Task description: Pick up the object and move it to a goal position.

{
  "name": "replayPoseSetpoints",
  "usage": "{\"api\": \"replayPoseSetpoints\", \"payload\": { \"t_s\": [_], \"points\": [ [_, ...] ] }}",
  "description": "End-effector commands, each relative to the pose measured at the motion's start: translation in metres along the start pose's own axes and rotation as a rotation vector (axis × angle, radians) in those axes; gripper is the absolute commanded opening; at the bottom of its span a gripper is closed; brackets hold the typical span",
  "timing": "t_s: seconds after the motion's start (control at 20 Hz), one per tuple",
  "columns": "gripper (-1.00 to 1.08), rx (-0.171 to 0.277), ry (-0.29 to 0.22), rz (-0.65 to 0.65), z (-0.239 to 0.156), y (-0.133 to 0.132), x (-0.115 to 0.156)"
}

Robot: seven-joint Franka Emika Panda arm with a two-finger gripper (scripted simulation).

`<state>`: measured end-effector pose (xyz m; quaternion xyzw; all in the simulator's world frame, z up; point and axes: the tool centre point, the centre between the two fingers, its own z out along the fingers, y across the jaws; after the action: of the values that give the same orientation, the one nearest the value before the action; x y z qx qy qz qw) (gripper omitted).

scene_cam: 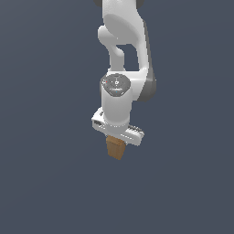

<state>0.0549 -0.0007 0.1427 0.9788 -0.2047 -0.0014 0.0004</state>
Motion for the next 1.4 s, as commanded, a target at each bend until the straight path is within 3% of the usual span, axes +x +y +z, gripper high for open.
{"api": "replayPoseSetpoints", "payload": {
  "t_s": [0.0, 0.55, 1.35],
  "points": [
    [-1.00, 0.001, 0.001, 0.000, -0.004, 0.000, 0.000],
    [-1.00, 0.001, 0.001, 0.000, -0.066, 0.015, -0.011],
    [-1.00, 0.002, 0.001, 0.000, -0.247, 0.056, -0.042]
  ]
}}
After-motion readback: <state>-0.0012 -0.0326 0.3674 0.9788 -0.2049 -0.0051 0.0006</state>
